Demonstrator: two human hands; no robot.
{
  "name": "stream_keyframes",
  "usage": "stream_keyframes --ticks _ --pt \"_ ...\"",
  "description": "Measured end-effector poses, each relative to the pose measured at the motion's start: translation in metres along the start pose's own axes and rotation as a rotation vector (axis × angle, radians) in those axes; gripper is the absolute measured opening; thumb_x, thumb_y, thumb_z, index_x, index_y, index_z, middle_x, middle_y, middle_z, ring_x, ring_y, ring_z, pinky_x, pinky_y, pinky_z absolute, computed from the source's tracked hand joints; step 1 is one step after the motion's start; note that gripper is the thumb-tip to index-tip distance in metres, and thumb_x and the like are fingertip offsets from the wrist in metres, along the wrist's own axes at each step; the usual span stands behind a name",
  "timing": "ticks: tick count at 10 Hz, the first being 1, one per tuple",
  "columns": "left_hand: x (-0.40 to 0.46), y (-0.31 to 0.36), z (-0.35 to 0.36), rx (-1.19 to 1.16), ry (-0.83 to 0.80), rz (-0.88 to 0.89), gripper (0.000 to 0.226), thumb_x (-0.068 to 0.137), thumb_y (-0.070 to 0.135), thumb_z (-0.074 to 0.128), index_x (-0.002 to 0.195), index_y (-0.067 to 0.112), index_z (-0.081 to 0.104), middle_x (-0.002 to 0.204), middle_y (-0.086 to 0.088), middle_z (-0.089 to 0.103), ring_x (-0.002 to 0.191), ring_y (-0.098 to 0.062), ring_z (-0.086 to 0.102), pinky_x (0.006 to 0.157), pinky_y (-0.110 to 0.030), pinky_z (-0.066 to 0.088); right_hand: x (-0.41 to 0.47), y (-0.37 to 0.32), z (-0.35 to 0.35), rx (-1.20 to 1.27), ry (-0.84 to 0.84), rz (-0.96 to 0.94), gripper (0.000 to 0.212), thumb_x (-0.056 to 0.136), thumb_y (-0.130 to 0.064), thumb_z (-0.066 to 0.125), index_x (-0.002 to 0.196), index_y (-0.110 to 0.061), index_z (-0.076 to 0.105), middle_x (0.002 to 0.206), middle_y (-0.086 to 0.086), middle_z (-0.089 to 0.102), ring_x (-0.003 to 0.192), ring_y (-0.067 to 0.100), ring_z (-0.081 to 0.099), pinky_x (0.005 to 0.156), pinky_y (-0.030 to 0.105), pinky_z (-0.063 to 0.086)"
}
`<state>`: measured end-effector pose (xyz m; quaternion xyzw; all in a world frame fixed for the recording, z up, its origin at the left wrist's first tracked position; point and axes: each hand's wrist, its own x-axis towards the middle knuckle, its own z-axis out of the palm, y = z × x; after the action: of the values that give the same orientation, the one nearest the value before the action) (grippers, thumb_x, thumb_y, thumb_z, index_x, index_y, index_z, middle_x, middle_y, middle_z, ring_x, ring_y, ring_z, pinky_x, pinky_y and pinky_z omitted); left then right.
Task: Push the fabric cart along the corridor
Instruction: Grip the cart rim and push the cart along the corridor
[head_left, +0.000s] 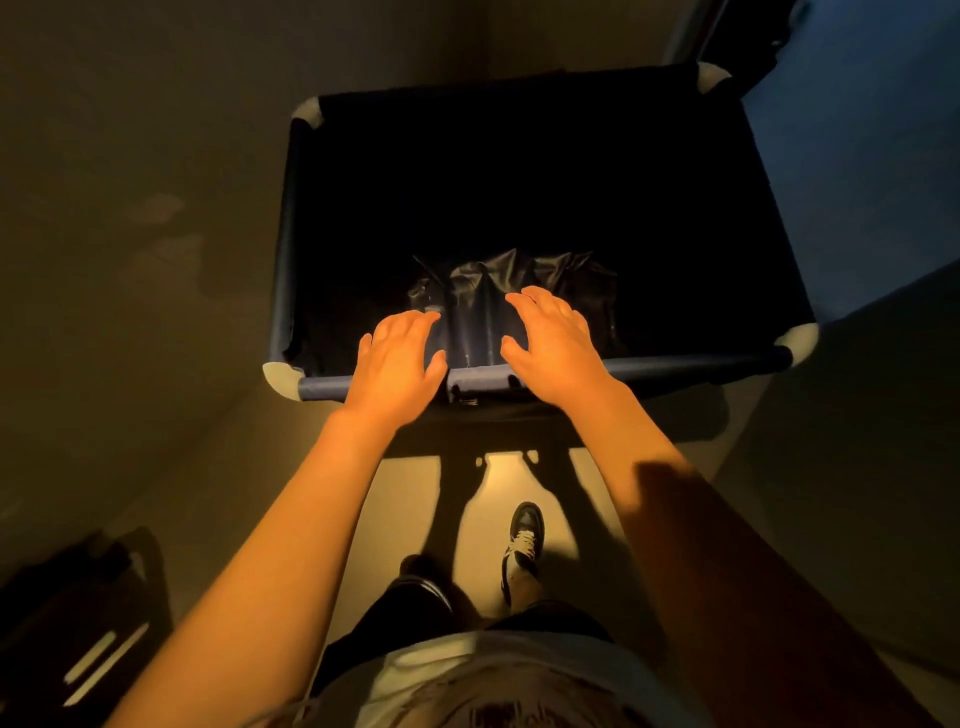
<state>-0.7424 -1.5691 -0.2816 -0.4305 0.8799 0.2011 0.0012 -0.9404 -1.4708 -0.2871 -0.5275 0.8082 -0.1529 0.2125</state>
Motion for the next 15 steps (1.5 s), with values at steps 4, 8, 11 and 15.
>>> stream_keyframes --ticks 4,8,11,15 --pt "0.021 -0.018 0.071 0.021 -0.176 -0.057 0.050 0.099 0.042 0.047 0.146 0.024 0.042 0.149 -0.004 0.049 0.140 -0.028 0.041 0.114 -0.059 0.036 0.016 0.043 0.051 -0.029 -0.167 0.054 0.058 0.096 -0.033 0.051 0.151 -0.019 0.039 0.155 0.005 0.041 0.140 0.029 0.041 0.117 0.053 0.033" --pt "0.020 -0.037 0.106 0.018 -0.160 -0.091 0.043 0.098 0.044 0.048 0.139 0.031 0.046 0.137 -0.001 0.056 0.131 -0.029 0.048 0.119 -0.062 0.025 0.020 0.065 0.095 -0.056 -0.202 -0.025 0.037 0.093 -0.006 0.051 0.129 -0.010 0.061 0.129 0.013 0.062 0.120 0.032 0.056 0.106 0.048 0.041" --pt "0.020 -0.035 0.117 0.053 -0.093 -0.131 0.037 0.097 0.045 0.050 0.131 0.030 0.050 0.125 -0.004 0.061 0.123 -0.030 0.053 0.117 -0.064 0.027 0.016 0.070 0.102 -0.124 -0.237 -0.053 0.043 0.097 -0.004 0.046 0.137 -0.016 0.056 0.138 0.013 0.057 0.132 0.035 0.048 0.113 0.049 0.028" --pt "0.010 -0.041 0.117 0.049 -0.072 -0.167 0.038 0.092 0.046 0.057 0.125 0.030 0.051 0.123 -0.004 0.061 0.123 -0.030 0.053 0.117 -0.063 0.026 -0.004 0.063 0.121 -0.258 -0.024 -0.153 0.046 0.081 -0.015 0.072 0.125 -0.024 0.062 0.107 0.003 0.069 0.094 0.027 0.064 0.084 0.041 0.051"
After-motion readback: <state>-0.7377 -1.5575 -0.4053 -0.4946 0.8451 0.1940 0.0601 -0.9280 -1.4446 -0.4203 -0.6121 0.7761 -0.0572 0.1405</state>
